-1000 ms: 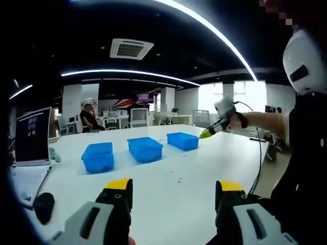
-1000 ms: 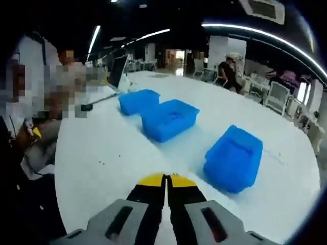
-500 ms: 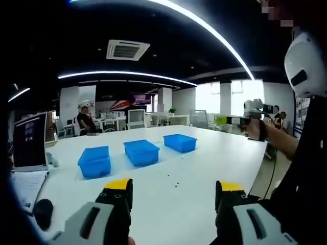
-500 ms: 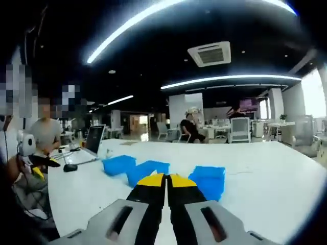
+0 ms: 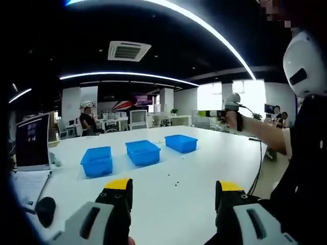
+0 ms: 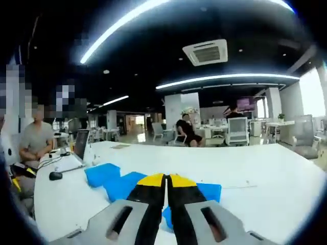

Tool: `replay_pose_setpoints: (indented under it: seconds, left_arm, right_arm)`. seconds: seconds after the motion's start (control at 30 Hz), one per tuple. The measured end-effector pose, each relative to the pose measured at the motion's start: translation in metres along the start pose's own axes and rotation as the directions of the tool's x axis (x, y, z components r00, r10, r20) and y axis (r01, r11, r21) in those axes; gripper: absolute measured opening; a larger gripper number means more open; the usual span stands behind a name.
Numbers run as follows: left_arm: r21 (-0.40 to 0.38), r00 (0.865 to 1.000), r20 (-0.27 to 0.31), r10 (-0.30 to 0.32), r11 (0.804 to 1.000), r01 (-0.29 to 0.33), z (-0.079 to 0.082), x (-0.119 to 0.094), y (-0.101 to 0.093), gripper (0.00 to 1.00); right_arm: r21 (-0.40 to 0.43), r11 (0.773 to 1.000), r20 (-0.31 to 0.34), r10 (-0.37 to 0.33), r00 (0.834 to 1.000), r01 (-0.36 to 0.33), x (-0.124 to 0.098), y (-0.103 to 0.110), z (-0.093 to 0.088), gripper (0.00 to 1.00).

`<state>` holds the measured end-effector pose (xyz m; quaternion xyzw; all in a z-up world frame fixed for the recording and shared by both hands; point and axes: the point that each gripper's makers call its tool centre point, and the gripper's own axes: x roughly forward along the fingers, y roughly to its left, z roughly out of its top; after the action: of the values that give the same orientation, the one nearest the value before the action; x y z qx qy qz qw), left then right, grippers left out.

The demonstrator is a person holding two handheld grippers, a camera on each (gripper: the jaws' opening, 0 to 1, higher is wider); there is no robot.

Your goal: Pick up the resistors one by one and place each resistor into its matching bin, sorting the parts by color and model until every resistor is separated into the correct bin for its type

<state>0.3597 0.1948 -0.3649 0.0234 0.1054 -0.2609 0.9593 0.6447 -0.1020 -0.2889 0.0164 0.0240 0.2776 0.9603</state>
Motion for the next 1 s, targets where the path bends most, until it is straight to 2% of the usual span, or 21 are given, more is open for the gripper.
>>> replay_pose_setpoints:
  seconds: [0.23, 0.3, 0.33, 0.43, 0.5, 0.77, 1.0]
  left_arm:
    - [-0.004, 1.0, 0.002, 0.025, 1.0, -0.025, -0.001, -0.009, 0.006, 0.67]
    - [-0.001, 0.999, -0.002, 0.033, 0.999, -0.033, -0.002, -0.011, 0.008, 0.67]
    - [-0.001, 0.999, -0.004, 0.036, 0.999, -0.036, -0.002, -0.012, 0.009, 0.67]
    - [-0.003, 0.999, -0.003, 0.042, 0.999, -0.042, -0.002, -0.013, 0.01, 0.67]
    - [-0.005, 0.999, -0.001, 0.045, 0.999, -0.045, -0.002, -0.014, 0.011, 0.67]
    - [-0.001, 0.999, -0.009, 0.041, 0.999, -0.041, -0.004, -0.011, 0.01, 0.67]
    - [0.0, 1.0, -0.004, 0.028, 1.0, -0.028, -0.001, -0.007, 0.009, 0.67]
  right_arm:
    - [-0.054, 0.997, -0.093, -0.057, 0.994, 0.052, 0.048, -0.031, -0.021, 0.05]
    - [-0.074, 0.996, -0.096, -0.061, 0.993, 0.054, 0.053, -0.031, -0.023, 0.05]
    - [-0.12, 0.991, -0.115, -0.074, 0.991, 0.06, 0.057, -0.035, -0.026, 0.05]
    - [-0.122, 0.99, -0.134, -0.082, 0.988, 0.065, 0.065, -0.039, -0.032, 0.05]
    - [-0.128, 0.99, -0.143, -0.079, 0.987, 0.06, 0.067, -0.037, -0.035, 0.06]
    - [-0.139, 0.989, -0.124, -0.074, 0.99, 0.056, 0.058, -0.032, -0.034, 0.27]
    - [-0.116, 0.993, -0.104, -0.035, 0.994, 0.023, 0.031, -0.011, -0.028, 0.31]
